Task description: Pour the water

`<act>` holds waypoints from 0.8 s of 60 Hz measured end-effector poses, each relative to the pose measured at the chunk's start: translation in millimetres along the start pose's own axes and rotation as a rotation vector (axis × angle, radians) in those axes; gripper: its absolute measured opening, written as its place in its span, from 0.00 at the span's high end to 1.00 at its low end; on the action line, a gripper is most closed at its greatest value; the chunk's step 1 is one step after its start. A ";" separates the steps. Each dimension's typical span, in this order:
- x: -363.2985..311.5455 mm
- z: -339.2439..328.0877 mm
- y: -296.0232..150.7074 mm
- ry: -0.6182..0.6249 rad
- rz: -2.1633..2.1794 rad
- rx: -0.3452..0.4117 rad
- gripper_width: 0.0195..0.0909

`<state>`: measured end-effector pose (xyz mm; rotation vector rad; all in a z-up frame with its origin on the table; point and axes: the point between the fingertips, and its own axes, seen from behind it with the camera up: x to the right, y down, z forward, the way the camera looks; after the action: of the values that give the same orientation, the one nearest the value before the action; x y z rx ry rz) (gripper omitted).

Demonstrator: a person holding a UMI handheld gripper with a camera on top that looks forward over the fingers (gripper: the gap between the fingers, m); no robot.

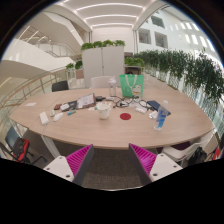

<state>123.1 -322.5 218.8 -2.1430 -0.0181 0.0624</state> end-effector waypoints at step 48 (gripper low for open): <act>337.9 363.5 -57.6 0.189 0.117 0.253 0.42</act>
<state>442.4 26.5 57.9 -1.8875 0.2145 -0.0669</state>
